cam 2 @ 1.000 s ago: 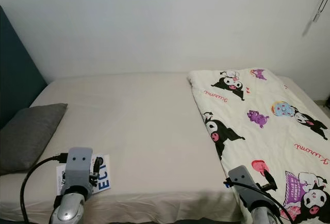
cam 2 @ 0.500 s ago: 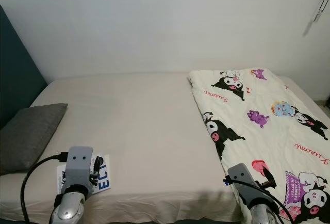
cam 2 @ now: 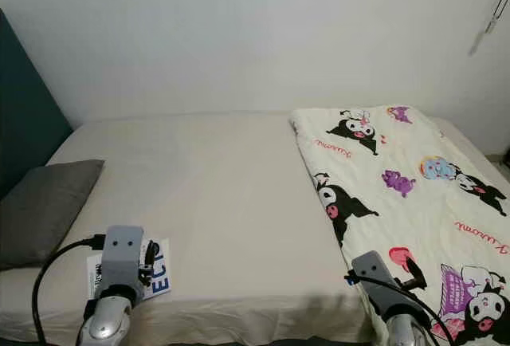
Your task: Clean up the room
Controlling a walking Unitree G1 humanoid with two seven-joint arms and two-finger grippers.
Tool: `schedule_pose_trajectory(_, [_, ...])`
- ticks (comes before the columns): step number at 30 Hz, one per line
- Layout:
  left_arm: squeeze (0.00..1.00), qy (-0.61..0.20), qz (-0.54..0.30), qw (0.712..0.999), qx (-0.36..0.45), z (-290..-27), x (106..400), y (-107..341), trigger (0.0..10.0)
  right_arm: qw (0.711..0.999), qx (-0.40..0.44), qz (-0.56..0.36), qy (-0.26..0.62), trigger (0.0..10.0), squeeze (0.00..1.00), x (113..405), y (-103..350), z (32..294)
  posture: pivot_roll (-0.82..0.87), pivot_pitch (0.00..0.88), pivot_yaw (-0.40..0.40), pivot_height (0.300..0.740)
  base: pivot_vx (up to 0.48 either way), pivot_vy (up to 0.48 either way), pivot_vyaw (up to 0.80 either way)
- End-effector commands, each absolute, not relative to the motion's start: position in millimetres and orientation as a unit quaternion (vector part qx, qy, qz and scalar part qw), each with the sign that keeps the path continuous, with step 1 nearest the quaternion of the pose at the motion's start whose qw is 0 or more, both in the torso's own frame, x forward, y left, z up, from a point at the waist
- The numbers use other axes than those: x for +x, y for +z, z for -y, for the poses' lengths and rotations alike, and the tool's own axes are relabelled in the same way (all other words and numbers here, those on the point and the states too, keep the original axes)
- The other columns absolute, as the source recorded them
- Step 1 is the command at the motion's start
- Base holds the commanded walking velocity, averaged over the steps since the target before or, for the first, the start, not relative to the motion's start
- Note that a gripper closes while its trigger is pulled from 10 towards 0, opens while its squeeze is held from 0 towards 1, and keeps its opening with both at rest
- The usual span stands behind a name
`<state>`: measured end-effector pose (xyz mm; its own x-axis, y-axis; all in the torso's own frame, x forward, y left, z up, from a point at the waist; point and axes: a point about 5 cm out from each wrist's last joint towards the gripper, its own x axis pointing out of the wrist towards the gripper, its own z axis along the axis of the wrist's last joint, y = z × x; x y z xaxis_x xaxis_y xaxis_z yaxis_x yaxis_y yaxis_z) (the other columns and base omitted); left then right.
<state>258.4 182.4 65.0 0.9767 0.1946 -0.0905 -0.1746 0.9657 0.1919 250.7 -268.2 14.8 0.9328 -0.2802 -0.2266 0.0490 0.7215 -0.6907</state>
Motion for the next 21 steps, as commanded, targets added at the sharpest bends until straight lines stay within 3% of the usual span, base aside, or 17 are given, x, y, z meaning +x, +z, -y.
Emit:
schedule_pose_trajectory(1, [0.00, 0.091, -0.062, 0.989, 0.100, -185.7, 256.1, 60.8, 10.0, 0.912, -0.364, -0.171, -0.086, 10.0, 0.00, 248.6, 10.2, 266.2, 0.03, 0.103, 0.024, 0.740, 0.000, 0.000, 0.00])
schedule_pose_trajectory(21, [0.00, 0.092, -0.061, 0.989, 0.101, -186.6, 256.7, 61.8, 10.0, 0.912, -0.364, -0.171, -0.086, 10.0, 0.00, 250.3, 10.5, 265.8, 0.03, 0.112, 0.026, 0.740, 0.000, 0.000, 0.00])
